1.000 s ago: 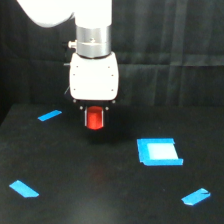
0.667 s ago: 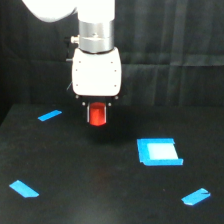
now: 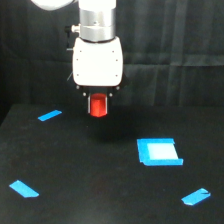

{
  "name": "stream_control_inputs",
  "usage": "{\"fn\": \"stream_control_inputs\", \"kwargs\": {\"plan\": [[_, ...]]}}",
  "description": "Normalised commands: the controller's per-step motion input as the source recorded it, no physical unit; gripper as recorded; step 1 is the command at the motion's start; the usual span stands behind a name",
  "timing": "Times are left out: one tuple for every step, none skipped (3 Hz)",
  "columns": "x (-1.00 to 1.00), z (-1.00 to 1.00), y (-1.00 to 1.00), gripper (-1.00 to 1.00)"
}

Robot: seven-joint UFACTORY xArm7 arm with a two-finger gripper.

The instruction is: Pick up the red object from the table

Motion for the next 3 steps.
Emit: {"fn": "stream_control_inputs", "kwargs": {"plan": [[0.08,0.95,0.02,-1.00],[0.12,0.71,0.07,-1.00],[0.03,0.42,-0.03,-1.00]]}}
